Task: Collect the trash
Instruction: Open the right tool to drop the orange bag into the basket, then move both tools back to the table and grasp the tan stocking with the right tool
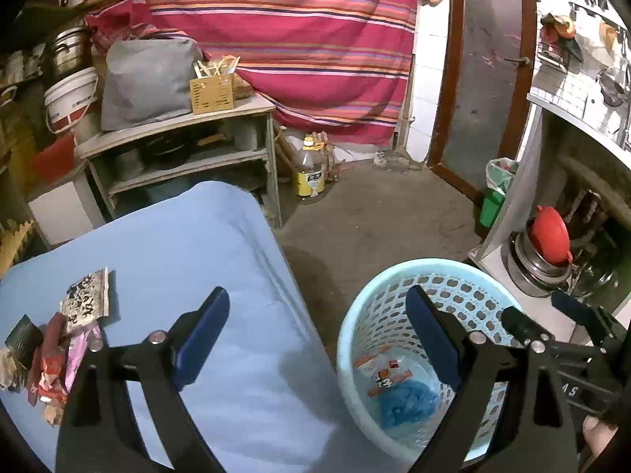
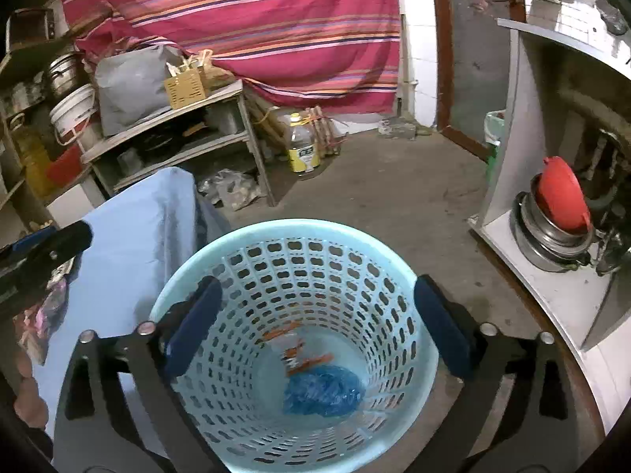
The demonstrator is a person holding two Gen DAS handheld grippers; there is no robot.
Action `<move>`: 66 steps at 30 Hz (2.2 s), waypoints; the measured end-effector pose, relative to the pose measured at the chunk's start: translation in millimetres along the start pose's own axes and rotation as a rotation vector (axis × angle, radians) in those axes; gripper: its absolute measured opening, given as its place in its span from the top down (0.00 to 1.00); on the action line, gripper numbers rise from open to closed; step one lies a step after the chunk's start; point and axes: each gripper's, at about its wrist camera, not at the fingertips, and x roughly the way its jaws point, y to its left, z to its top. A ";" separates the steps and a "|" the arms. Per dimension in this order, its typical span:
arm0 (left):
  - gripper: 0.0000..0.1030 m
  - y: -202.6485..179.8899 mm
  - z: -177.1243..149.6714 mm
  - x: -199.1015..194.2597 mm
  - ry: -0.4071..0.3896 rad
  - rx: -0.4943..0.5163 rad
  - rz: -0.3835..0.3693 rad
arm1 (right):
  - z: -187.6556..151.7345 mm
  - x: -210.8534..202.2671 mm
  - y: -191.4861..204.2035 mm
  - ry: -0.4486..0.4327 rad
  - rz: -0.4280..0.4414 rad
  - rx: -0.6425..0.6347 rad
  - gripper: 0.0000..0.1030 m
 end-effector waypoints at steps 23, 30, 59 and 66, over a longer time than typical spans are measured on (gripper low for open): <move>0.07 252.7 -74.6 -91.4 -0.013 -0.161 0.422 | -16.5 4.6 220.1 -0.086 0.116 -0.228 0.04; 0.07 352.0 -109.3 -124.9 0.031 -0.278 0.495 | -46.4 2.9 302.9 -0.056 0.192 -0.337 0.04; 0.07 482.0 -193.7 -159.4 0.101 -0.415 0.509 | -153.8 17.1 453.2 0.194 0.442 -0.558 0.50; 0.07 480.5 -191.6 -128.8 0.136 -0.382 0.487 | -140.2 -4.2 450.3 0.146 0.477 -0.601 0.51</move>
